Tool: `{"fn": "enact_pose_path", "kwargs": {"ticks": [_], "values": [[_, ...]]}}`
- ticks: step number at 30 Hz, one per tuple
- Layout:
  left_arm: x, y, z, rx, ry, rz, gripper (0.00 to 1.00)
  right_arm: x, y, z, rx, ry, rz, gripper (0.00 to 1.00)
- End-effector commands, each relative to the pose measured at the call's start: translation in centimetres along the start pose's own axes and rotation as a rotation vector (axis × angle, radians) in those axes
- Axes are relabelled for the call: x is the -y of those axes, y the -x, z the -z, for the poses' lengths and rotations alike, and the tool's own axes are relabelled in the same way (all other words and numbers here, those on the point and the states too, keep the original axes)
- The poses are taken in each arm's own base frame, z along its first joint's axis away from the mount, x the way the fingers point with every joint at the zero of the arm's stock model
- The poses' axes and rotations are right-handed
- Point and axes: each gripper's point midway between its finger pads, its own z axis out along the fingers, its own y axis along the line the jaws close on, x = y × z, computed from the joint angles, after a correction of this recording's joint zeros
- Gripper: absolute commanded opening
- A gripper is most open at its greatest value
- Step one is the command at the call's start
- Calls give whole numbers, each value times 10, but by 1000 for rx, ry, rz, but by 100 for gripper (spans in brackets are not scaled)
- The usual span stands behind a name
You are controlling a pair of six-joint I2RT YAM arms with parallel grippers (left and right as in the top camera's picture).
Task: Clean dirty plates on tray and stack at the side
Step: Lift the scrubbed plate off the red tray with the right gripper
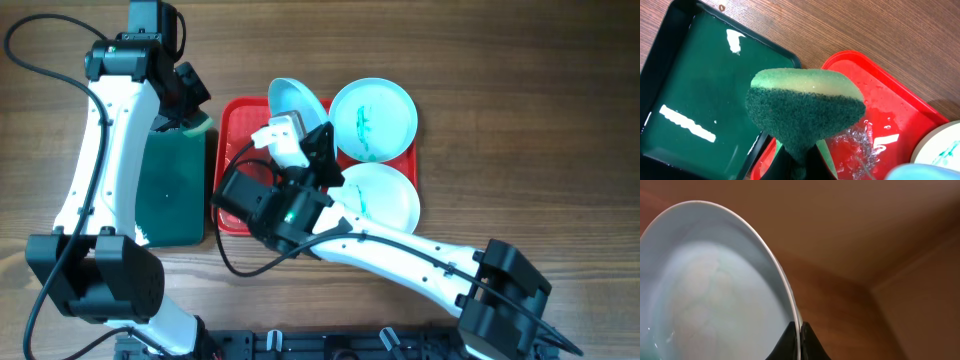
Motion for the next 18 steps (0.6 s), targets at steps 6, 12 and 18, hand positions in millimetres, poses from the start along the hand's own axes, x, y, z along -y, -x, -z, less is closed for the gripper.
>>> {"fn": "enact_pose_path", "kwargs": {"ticks": [6,12,18], "values": [[0,4,2,16,1,-5,4,24,28,7,71,-117,30,4],[0,4,2,16,1,-5,4,21,28,7,67,-100,30,4],[0,4,2,16,1,-5,4,-58,-17,12,-134,413,138,4]]}}
